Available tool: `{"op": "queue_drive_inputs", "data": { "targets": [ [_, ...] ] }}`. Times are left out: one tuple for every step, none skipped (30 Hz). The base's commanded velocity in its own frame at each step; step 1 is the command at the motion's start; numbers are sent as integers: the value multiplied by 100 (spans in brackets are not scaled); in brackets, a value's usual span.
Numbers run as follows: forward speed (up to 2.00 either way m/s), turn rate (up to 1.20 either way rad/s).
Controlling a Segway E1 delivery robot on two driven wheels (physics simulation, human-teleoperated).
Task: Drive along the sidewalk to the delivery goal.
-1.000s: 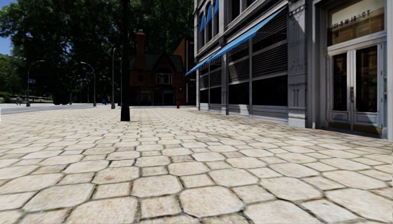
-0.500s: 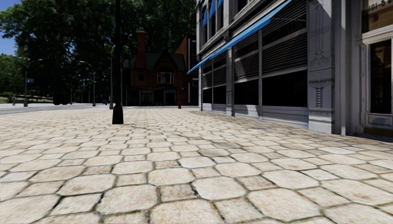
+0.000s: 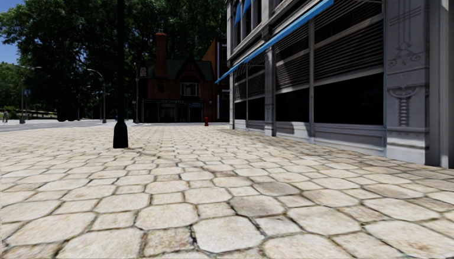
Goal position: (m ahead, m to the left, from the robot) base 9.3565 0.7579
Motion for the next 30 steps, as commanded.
{"op": "queue_drive_inputs", "data": {
  "targets": [
    [200, 0],
    [200, 0],
    [200, 0],
    [200, 0],
    [200, 0],
    [200, 0],
    [200, 0],
    [200, 0],
    [200, 0],
    [200, 0],
    [200, 0],
    [200, 0],
    [200, 0],
    [200, 0],
    [200, 0],
    [200, 0],
    [200, 0],
    [200, 0],
    [200, 0],
    [200, 0],
    [200, 0],
    [200, 0],
    [200, 0],
    [200, 0],
    [200, 0],
    [200, 0],
    [200, 0],
    [200, 0],
    [200, 0],
    [200, 0]
  ]
}}
